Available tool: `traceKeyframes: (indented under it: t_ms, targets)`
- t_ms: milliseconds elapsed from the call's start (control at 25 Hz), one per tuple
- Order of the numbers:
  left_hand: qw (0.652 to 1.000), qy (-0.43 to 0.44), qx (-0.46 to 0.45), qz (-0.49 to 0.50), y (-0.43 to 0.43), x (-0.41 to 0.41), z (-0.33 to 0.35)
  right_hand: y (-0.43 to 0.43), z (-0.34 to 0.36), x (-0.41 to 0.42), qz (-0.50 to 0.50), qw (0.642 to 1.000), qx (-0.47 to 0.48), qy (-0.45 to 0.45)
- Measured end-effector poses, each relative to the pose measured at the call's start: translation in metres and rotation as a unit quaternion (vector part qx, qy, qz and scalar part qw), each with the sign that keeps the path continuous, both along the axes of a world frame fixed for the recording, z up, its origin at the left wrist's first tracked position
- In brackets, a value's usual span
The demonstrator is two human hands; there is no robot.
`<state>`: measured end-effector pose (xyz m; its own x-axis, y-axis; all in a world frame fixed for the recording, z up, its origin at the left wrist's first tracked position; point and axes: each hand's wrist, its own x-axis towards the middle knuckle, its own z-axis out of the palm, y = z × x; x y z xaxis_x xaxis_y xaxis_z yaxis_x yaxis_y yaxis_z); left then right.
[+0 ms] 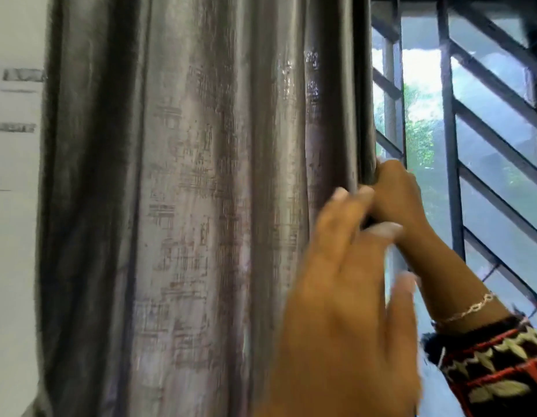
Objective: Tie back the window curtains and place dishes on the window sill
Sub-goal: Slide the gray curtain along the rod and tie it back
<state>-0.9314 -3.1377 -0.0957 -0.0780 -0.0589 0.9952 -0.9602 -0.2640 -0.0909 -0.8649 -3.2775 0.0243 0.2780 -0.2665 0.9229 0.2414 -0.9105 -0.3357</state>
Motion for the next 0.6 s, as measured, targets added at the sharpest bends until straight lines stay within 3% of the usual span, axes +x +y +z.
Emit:
traceKeyframes:
  t_ms: [80, 160, 320, 480, 600]
  targets:
    - [0.996, 0.073, -0.011, -0.04, -0.028, -0.013, -0.024, -0.002, -0.023, -0.005, 0.018, 1.0, 0.0, -0.003]
    - [0.976, 0.208, -0.04, -0.057, -0.043, -0.007, -0.039, -0.004, -0.043, -0.009, 0.034, 0.999, -0.001, 0.021]
    - [0.925, 0.38, 0.013, -0.01, -0.047, 0.032, -0.068, -0.006, -0.084, -0.01, 0.052, 0.993, 0.029, 0.102]
    - [0.885, 0.437, 0.106, 0.121, -0.05, 0.05, -0.09, -0.006, -0.119, -0.008, 0.081, 0.981, 0.038, 0.174]
    - [0.86, 0.458, 0.134, 0.178, -0.044, 0.054, -0.102, 0.0, -0.137, -0.011, 0.125, 0.976, 0.035, 0.175]
